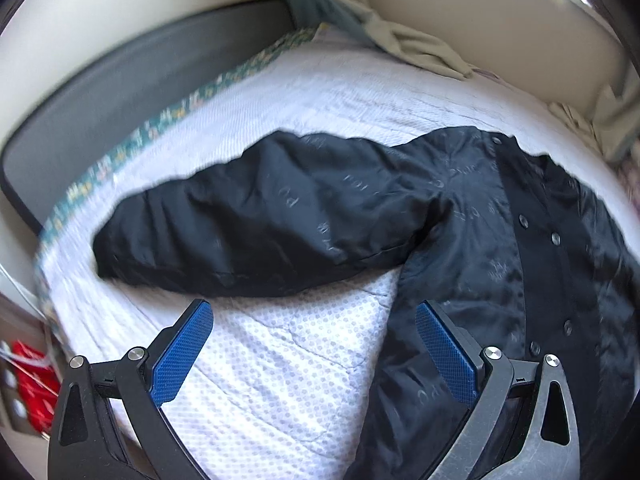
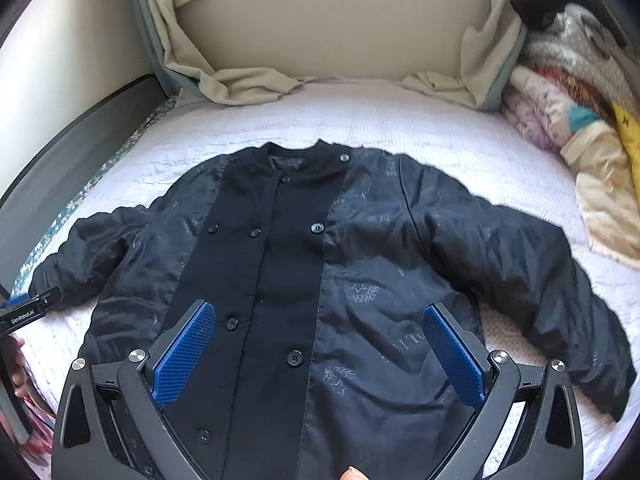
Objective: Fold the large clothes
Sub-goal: 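Reach the left tool to the sleeve nearest it and grasp it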
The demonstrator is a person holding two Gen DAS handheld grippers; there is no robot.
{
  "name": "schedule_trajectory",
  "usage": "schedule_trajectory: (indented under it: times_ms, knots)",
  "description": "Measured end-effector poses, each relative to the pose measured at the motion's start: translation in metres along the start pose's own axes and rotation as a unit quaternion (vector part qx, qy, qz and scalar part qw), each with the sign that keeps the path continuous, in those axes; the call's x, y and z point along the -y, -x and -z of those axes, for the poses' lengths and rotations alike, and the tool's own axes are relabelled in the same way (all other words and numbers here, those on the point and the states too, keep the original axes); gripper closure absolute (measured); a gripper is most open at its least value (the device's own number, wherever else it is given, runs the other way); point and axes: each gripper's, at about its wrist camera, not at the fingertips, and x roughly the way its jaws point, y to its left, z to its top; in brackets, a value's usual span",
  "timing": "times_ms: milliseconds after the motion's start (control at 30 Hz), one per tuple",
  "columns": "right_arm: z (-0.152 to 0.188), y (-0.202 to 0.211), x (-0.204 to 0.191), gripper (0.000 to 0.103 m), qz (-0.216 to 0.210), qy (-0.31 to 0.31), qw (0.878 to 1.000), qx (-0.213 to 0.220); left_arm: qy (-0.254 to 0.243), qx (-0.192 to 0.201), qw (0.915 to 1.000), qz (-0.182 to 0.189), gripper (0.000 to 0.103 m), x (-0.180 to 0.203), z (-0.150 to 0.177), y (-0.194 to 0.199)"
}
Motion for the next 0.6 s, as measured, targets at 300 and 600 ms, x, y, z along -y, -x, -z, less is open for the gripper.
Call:
schedule_trajectory:
  times_ms: [300, 600]
  knots:
    - [0.002, -0.019, 0.001, 0.0, -0.048, -0.024, 0.998, -0.04, 0.167, -0.036, 0.9807, 0.095, 0.006, -0.074, -0.005, -0.038]
    - [-0.001, -0.027, 0.005, 0.0, -0.05, -0.035, 0.997, -0.045, 0.34, -0.069, 0.9239, 0.163, 0.01, -0.145, 0.007, -0.083]
